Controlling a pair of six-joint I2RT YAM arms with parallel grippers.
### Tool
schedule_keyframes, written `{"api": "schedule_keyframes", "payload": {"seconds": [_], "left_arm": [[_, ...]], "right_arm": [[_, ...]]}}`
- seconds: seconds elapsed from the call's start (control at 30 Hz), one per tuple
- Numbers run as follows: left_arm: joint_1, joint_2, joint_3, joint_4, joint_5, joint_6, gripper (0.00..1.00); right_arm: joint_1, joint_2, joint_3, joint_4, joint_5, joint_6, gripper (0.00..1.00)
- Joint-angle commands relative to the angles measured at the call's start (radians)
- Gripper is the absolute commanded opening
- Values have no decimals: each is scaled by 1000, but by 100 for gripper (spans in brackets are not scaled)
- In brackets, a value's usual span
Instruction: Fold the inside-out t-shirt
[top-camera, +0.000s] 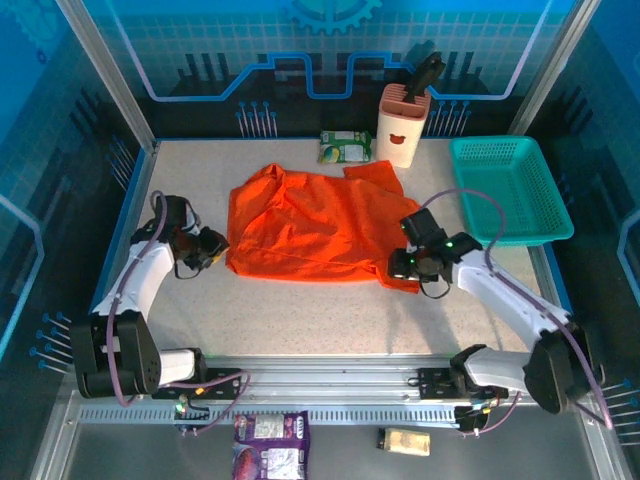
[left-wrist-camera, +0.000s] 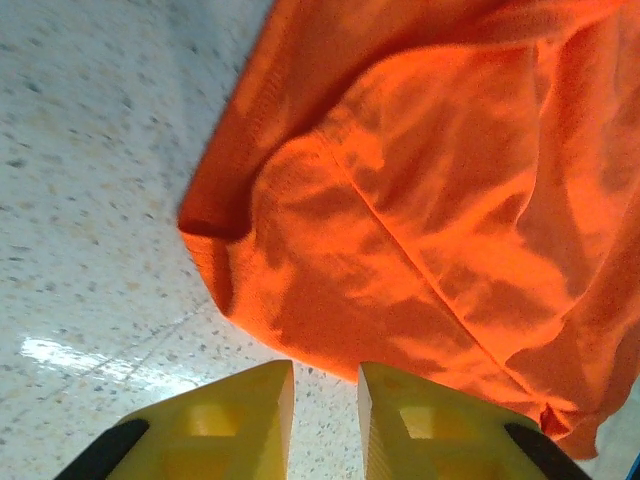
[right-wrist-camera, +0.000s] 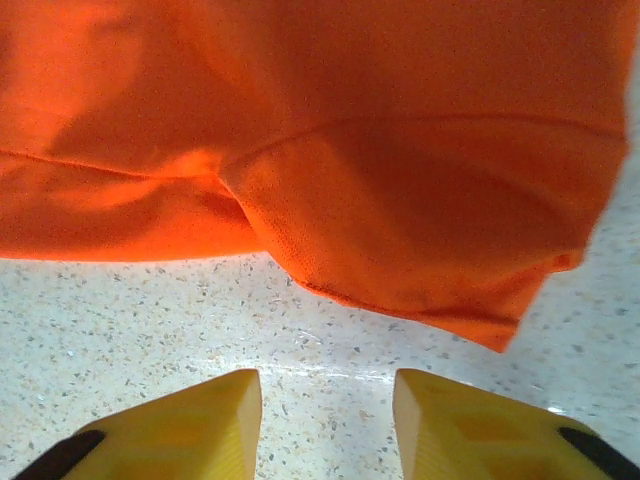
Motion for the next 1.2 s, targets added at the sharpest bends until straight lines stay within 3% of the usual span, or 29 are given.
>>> {"api": "schedule_keyframes", "payload": {"seconds": [0.0, 0.1, 0.23, 0.47, 0.67, 1.07, 1.17], "left_arm": [[-54, 26, 6, 14, -13, 19, 24], [-88, 40, -14, 34, -21, 3, 24], [-103, 53, -21, 38, -32, 3, 24], [-103, 69, -6, 28, -47, 20, 24], [-103, 78, -4, 33, -42, 20, 24], [-103, 81, 8, 19, -62, 29, 25], [-103, 103, 33, 5, -79, 46, 27]], "right_arm": [[49, 76, 30, 22, -50, -11, 39], [62, 139, 27, -5, 32, 2, 41], [-18, 117, -39, -12, 87, 22, 44], [-219, 49, -174, 63, -53, -7, 46], [-347, 81, -225, 163, -209, -50, 40], [-392, 142, -245, 224, -299, -61, 32], [-398, 142, -246, 222, -308, -63, 23]]}}
